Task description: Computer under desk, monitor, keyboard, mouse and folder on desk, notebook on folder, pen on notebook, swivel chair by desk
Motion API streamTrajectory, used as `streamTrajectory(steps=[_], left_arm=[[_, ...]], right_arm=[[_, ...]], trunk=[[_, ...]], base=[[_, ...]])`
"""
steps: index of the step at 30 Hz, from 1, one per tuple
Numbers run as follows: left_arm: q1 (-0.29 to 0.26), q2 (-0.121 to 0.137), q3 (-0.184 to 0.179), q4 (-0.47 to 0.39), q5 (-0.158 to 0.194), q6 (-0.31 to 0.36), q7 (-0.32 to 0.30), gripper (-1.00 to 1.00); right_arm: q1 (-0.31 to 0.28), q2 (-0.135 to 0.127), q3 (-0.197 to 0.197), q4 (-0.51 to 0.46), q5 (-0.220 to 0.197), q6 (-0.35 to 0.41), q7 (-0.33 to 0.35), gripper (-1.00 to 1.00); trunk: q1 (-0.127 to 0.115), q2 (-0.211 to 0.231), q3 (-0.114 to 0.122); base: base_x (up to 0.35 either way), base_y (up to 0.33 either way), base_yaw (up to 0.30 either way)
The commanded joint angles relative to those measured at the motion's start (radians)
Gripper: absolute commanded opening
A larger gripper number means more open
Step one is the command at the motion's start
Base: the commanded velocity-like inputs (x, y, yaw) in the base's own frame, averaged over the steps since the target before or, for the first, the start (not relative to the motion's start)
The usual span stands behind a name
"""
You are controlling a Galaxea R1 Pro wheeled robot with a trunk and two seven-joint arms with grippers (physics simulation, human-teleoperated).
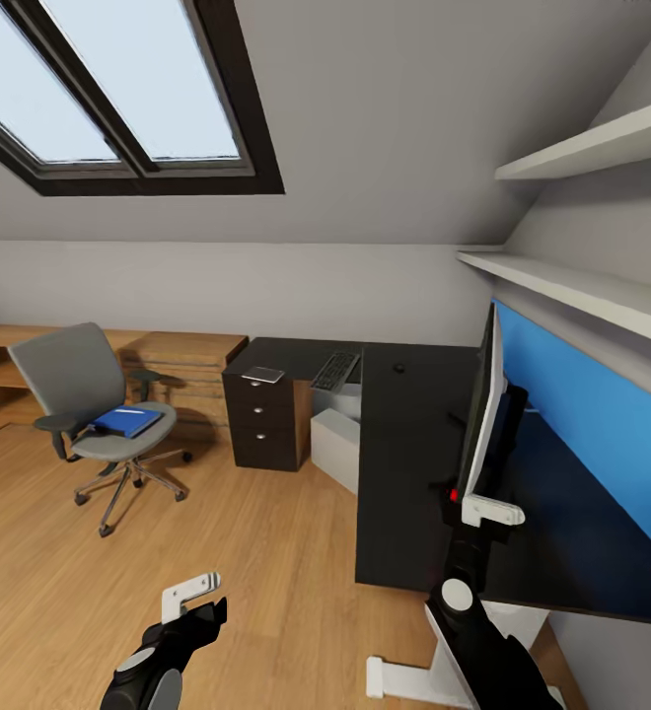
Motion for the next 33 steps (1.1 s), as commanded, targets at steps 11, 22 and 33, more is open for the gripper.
streamTrajectory(steps=[11,22,33], left_arm=[[-0.001,-0.001,-0.004,0.000,0.010,0.002,0.011,1.00],[-0.001,-0.001,-0.004,0.000,0.010,0.002,0.013,1.00],[-0.001,-0.001,-0.004,0.002,0.011,0.002,0.013,1.00]], right_arm=[[-0.001,-0.001,-0.001,0.001,0.003,-0.003,-0.004,1.00],[-0.001,-0.003,-0.001,0.002,0.004,-0.003,-0.004,1.00],[-0.001,-0.002,-0.001,0.001,0.005,-0.008,-0.004,1.00]], trunk=[[0.000,-0.001,-0.001],[0.000,-0.001,-0.001],[0.000,-0.001,-0.001]], base=[[0.160,0.005,0.000],[0.100,0.000,0.000],[0.007,0.000,0.000]])
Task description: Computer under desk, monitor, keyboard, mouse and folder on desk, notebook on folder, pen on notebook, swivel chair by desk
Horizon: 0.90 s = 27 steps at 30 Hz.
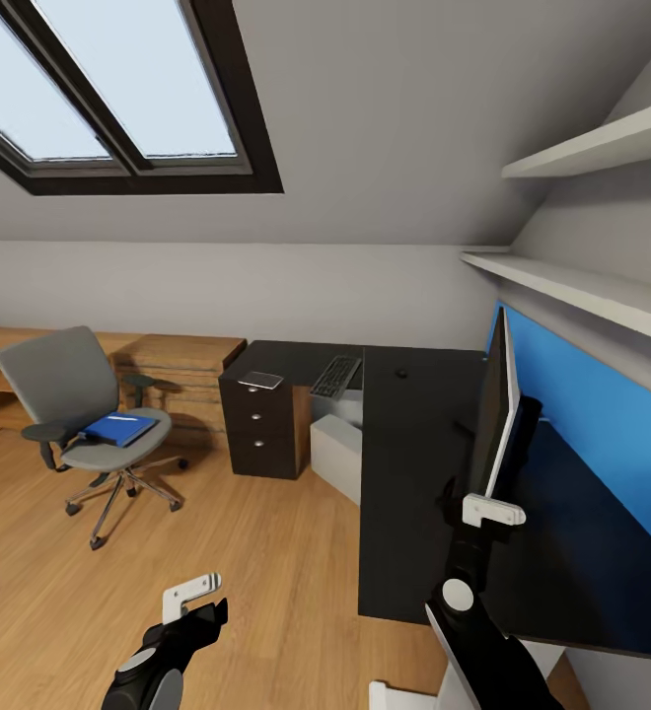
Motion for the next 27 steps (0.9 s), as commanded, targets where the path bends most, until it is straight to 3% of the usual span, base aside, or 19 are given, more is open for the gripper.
streamTrajectory(steps=[1,18,27], left_arm=[[-0.001,0.000,-0.001,-0.001,0.011,0.002,0.010,1.00],[-0.001,0.001,-0.001,-0.001,0.010,0.002,0.009,1.00],[-0.001,0.001,0.000,-0.001,0.010,0.002,0.008,1.00]], right_arm=[[-0.001,0.000,0.001,0.001,0.003,-0.002,-0.004,1.00],[-0.001,-0.001,0.001,0.000,0.004,-0.003,-0.004,1.00],[-0.001,-0.002,0.001,-0.001,0.004,-0.003,-0.004,1.00]], trunk=[[0.000,-0.001,-0.001],[0.000,-0.001,-0.001],[0.000,-0.001,-0.001]], base=[[0.000,0.000,0.000],[0.023,-0.002,0.000],[0.143,-0.114,0.000]])
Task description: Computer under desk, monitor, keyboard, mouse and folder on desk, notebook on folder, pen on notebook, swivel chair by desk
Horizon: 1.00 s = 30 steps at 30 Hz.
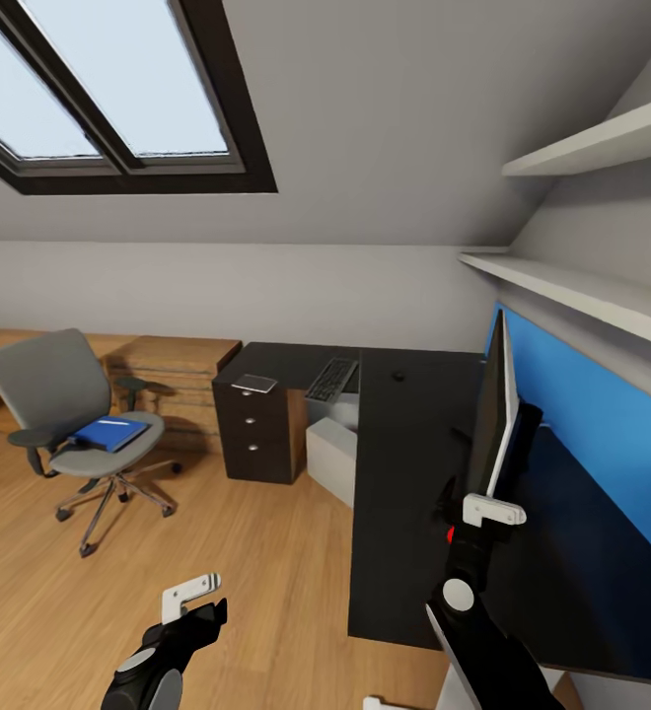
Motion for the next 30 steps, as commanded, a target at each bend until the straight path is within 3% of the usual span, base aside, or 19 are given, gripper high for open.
streamTrajectory(steps=[1,22,30], left_arm=[[-0.001,0.000,-0.001,-0.002,0.010,0.002,0.010,1.00],[-0.001,0.000,-0.002,-0.001,0.011,0.002,0.014,1.00],[-0.001,0.000,-0.002,-0.001,0.011,0.002,0.009,1.00]], right_arm=[[-0.001,0.000,0.001,0.001,0.003,-0.002,-0.005,1.00],[-0.001,0.001,0.015,0.002,0.003,-0.012,-0.004,1.00],[-0.001,-0.001,0.016,0.002,0.004,-0.013,-0.004,1.00]], trunk=[[0.000,-0.001,-0.001],[0.000,-0.001,-0.001],[0.000,-0.001,-0.001]], base=[[0.063,-0.052,0.000],[0.008,-0.007,0.000],[0.000,-0.133,0.000]])
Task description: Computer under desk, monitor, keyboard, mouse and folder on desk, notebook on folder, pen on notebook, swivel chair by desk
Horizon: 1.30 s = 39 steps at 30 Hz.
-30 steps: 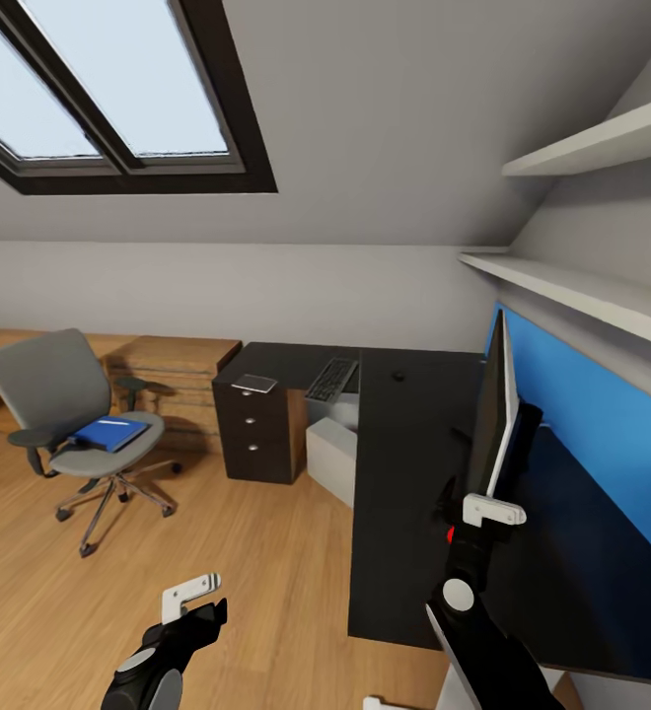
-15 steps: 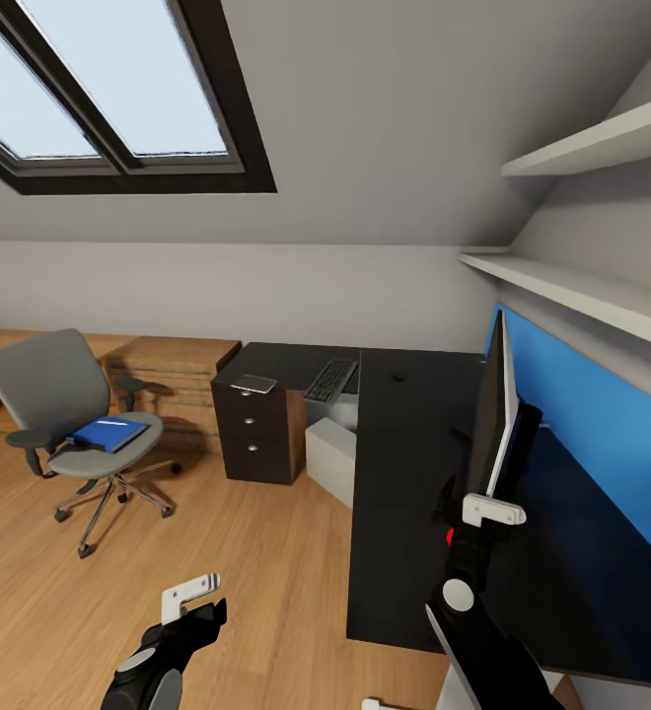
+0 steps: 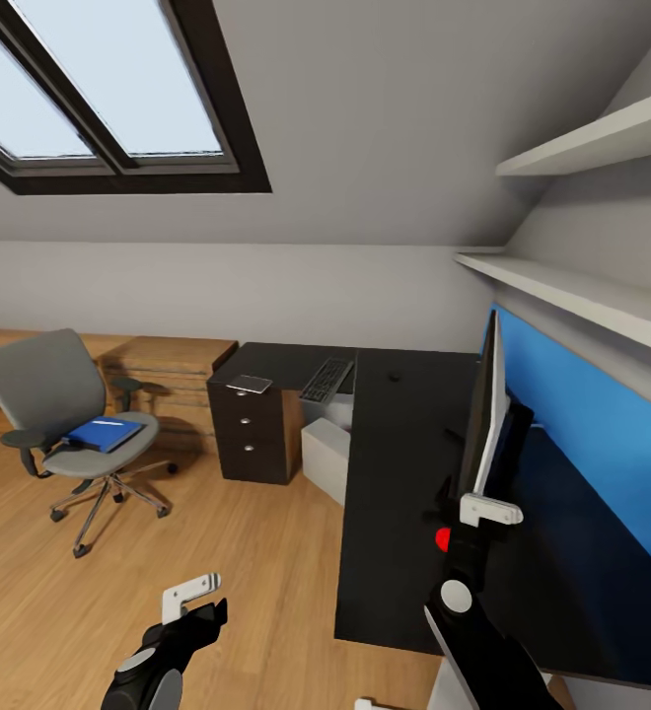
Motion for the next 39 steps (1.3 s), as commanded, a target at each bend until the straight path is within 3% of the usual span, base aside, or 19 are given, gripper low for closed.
streamTrajectory(steps=[1,19,39], left_arm=[[-0.001,0.000,-0.001,-0.001,0.011,0.002,0.010,1.00],[-0.001,0.000,0.004,-0.002,0.011,0.002,0.009,1.00],[-0.001,0.000,0.005,-0.003,0.012,0.002,0.009,1.00]], right_arm=[[-0.001,0.000,0.001,0.001,0.003,-0.002,-0.005,1.00],[-0.001,0.001,0.001,0.002,0.003,-0.002,-0.004,1.00],[-0.001,0.001,0.030,0.002,0.002,-0.002,-0.005,1.00]], trunk=[[0.000,-0.001,-0.001],[0.000,-0.001,-0.001],[0.000,-0.001,-0.001]], base=[[0.000,-0.034,0.000],[-0.007,-0.271,0.000],[-0.031,-0.039,0.000]])
